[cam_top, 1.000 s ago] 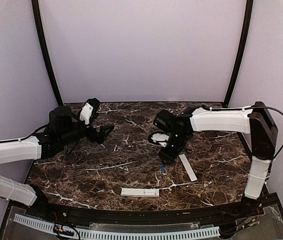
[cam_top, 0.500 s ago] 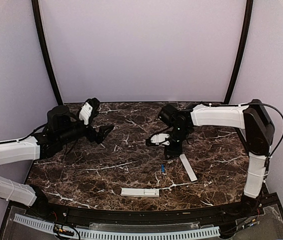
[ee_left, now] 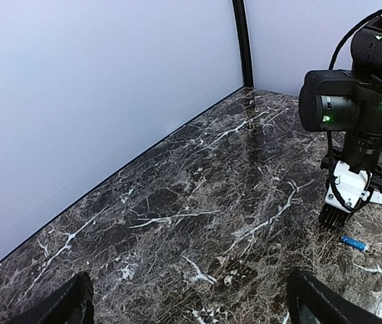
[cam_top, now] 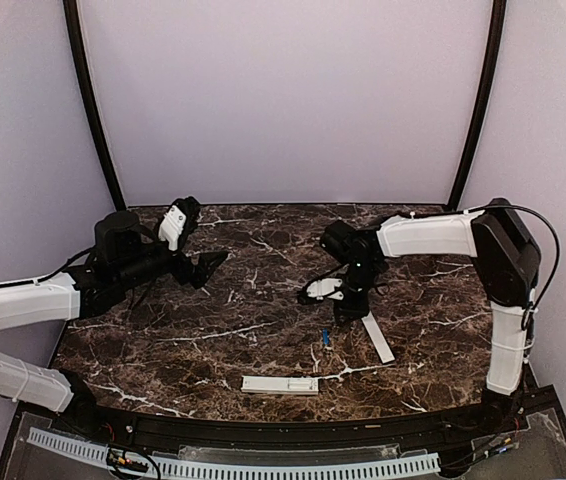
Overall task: Load the batteries into the remote control
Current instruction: Pick up the battery at the center of the board.
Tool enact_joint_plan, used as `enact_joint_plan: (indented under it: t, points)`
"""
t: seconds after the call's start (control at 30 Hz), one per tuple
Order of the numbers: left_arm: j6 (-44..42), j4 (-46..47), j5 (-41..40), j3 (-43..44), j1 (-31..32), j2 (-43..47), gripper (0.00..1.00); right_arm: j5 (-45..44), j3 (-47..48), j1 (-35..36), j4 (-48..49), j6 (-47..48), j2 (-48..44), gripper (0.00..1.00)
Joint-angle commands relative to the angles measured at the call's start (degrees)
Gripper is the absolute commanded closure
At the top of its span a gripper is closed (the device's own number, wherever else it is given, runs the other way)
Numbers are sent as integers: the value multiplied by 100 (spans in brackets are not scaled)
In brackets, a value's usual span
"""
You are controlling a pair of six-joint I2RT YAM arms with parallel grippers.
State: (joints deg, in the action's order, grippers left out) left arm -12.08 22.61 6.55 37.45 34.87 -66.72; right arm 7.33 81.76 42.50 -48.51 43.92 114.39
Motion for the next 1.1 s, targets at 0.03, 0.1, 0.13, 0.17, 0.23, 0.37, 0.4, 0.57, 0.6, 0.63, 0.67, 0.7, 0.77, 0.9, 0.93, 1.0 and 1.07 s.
enact_joint_plan:
  t: [0.03, 0.1, 0.13, 0.17, 0.23, 0.37, 0.4, 0.57, 0.6, 0.63, 0.67, 0.7, 0.77, 0.9, 0.93, 1.0, 1.07]
  points:
    - [-99, 33, 41, -19, -42, -25, 1, -34, -143, -43, 88, 12, 119, 72]
    - [-102, 25, 32, -19, -42, -25, 1, -58, -195, -41, 134, 3, 117, 74]
    - [-106, 31, 31, -19, -42, -25, 1, -50, -209, -46, 162, 2, 131, 78]
    - [-107, 32, 27, -19, -44, -32, 1, -45, -219, -46, 166, -5, 154, 82]
    - [-115, 33, 25, -8, -50, -41, 1, -26, -190, -41, 106, -39, 215, 90]
    - [-115, 33, 16, 3, -63, -39, 1, -21, -214, -40, 46, -124, 212, 100]
    - [-114, 33, 19, 5, -67, -42, 1, -19, -210, -45, 28, -166, 189, 100]
    - [-101, 28, -7, 21, -77, -17, 1, 158, -4, -40, -63, -758, -121, 100]
    - [-102, 31, -23, 24, -77, -6, 1, 256, 46, -34, -95, -917, -232, 100]
    - [-102, 32, -27, 25, -77, 6, 1, 410, 81, -8, -117, -1073, -351, 100]
    - [-95, 33, -30, 25, -77, 26, 1, 550, 75, 36, -104, -1217, -475, 100]
    - [-87, 33, -30, 25, -82, 45, 1, 656, 47, 122, -67, -1384, -604, 100]
    - [-79, 26, -20, 32, -85, 71, 1, 812, 19, 407, -83, -1685, -806, 100]
    - [-63, 5, 13, 34, -86, 124, 1, 946, -89, 1220, 41, -2294, -1097, 100]
    - [-56, 6, 17, 34, -86, 137, 1, 908, -124, 1454, 84, -2385, -1120, 100]
    - [-48, 1, 52, 36, -86, 152, 1, 789, -144, 1804, 126, -2610, -1074, 100]
    - [-45, 1, 65, 34, -86, 163, 1, 796, -107, 2017, 92, -2824, -965, 100]
